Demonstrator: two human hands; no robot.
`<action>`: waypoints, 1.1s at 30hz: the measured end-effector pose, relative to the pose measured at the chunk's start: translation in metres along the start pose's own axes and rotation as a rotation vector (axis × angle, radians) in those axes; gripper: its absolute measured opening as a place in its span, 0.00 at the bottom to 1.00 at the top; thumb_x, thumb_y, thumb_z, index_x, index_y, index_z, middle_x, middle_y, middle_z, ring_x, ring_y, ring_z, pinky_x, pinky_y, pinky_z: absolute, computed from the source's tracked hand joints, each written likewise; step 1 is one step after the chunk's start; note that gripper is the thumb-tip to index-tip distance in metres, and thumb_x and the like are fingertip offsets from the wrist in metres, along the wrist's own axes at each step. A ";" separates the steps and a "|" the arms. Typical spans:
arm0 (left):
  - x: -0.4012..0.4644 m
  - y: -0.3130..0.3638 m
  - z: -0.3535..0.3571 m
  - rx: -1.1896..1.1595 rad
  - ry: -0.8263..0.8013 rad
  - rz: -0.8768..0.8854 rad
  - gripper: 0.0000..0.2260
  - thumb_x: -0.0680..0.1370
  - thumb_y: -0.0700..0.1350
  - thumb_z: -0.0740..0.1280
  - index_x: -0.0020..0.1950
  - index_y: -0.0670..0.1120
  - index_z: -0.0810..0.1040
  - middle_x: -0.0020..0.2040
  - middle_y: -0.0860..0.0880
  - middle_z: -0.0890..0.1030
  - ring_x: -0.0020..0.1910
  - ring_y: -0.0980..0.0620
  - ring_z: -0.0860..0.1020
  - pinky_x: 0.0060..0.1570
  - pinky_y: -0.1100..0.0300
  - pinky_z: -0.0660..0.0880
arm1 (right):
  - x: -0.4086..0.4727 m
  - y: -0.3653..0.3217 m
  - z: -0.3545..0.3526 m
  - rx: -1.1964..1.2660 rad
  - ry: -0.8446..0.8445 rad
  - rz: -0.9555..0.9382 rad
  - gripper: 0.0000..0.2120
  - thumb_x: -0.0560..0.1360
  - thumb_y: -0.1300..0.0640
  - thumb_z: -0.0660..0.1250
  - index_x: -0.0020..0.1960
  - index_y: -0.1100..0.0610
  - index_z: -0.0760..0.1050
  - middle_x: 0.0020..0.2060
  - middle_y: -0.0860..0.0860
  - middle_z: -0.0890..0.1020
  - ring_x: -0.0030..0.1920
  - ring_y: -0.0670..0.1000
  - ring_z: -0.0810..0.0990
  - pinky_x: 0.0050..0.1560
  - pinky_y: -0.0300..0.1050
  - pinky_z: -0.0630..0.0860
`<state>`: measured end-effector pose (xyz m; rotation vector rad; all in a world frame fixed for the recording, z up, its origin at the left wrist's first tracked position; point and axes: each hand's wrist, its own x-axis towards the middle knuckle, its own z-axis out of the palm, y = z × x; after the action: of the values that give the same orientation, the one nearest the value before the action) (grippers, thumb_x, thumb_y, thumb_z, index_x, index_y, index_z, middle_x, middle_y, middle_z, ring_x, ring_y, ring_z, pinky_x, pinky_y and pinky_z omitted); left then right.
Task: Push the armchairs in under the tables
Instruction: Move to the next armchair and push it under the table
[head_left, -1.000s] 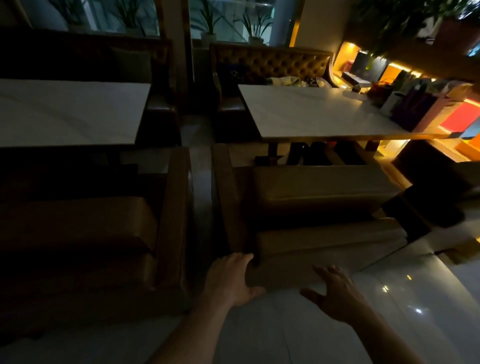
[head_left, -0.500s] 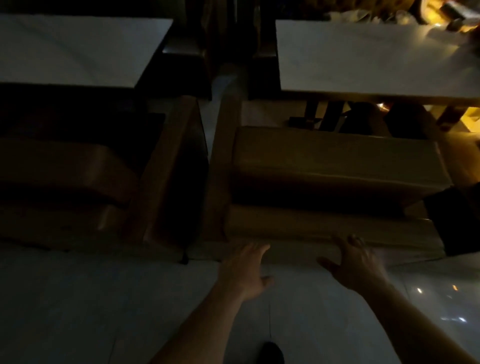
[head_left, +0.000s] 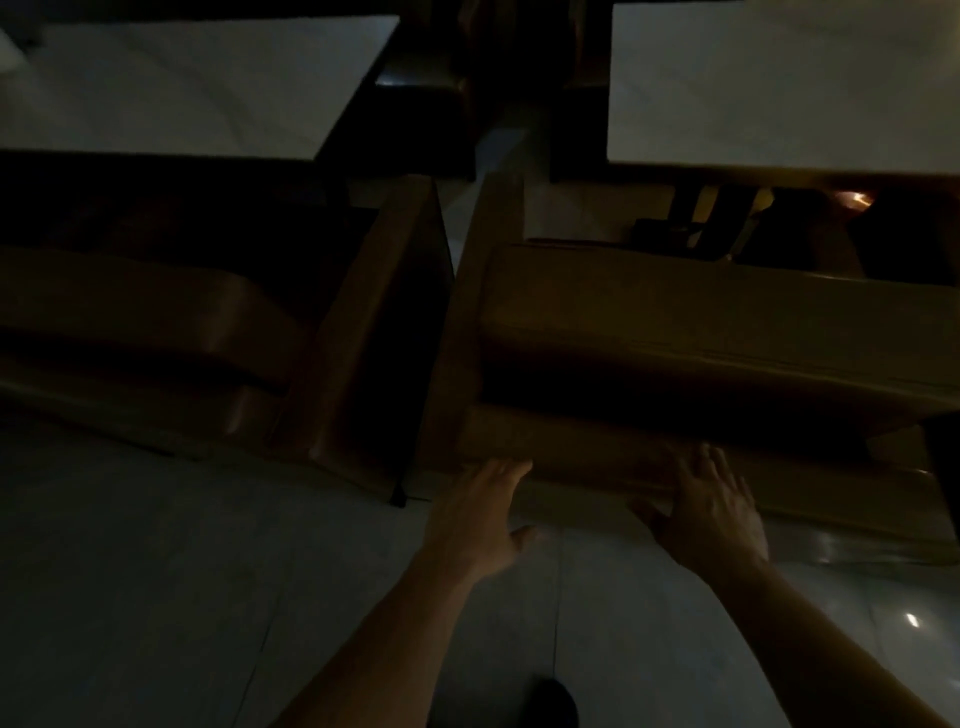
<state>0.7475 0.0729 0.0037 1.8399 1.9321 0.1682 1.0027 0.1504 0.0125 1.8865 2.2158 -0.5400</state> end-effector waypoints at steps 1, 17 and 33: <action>-0.003 -0.006 -0.008 0.001 0.006 -0.010 0.36 0.73 0.64 0.68 0.77 0.57 0.58 0.75 0.54 0.64 0.73 0.51 0.62 0.69 0.50 0.65 | 0.001 -0.009 -0.002 0.016 -0.010 -0.014 0.42 0.76 0.30 0.59 0.81 0.47 0.47 0.81 0.58 0.50 0.80 0.60 0.46 0.79 0.60 0.53; -0.057 -0.338 -0.144 0.122 0.203 -0.157 0.38 0.71 0.65 0.69 0.78 0.56 0.60 0.77 0.49 0.64 0.75 0.47 0.61 0.71 0.53 0.62 | 0.011 -0.387 0.060 0.136 -0.022 -0.347 0.39 0.77 0.37 0.63 0.81 0.45 0.49 0.81 0.53 0.51 0.80 0.57 0.50 0.78 0.53 0.55; -0.024 -0.552 -0.166 0.227 0.118 0.070 0.33 0.74 0.57 0.71 0.77 0.59 0.62 0.78 0.51 0.62 0.77 0.45 0.59 0.70 0.48 0.64 | 0.080 -0.611 0.156 0.062 0.015 -0.351 0.36 0.80 0.51 0.66 0.81 0.43 0.50 0.81 0.58 0.49 0.80 0.63 0.48 0.73 0.56 0.66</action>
<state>0.1756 0.0336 -0.0627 2.0886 2.0391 0.0840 0.3749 0.0849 -0.0644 1.5353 2.5848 -0.6553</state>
